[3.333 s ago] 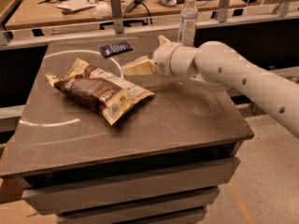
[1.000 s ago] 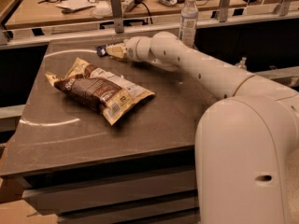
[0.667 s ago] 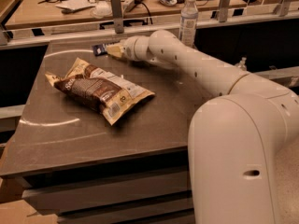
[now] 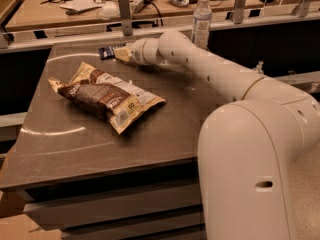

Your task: Move rxbar blueberry near blue plastic bottle

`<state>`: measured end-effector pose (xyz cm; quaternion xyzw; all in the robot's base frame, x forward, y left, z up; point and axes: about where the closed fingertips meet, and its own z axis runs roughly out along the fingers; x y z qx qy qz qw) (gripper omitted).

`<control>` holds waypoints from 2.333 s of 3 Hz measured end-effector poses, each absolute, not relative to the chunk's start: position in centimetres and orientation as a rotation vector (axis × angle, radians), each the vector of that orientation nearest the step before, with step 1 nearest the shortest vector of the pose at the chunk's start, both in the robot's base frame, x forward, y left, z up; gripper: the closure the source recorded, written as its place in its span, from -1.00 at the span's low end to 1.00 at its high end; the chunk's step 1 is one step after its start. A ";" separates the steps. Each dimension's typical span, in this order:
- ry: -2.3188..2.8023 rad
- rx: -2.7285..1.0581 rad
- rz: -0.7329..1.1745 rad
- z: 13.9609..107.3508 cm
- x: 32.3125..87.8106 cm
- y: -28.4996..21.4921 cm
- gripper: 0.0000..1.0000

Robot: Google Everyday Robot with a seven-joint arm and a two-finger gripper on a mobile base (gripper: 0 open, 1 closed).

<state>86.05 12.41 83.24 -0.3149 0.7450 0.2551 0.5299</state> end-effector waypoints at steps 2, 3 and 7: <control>1.779 -0.752 0.609 83.4 86.0 12.4 1.00; 1.779 -0.752 0.609 83.4 86.0 12.4 1.00; 1.764 -0.774 0.562 85.0 83.6 10.6 1.00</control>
Offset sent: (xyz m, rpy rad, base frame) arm -0.0890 -0.1306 0.0120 -0.0969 -0.0198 -0.1804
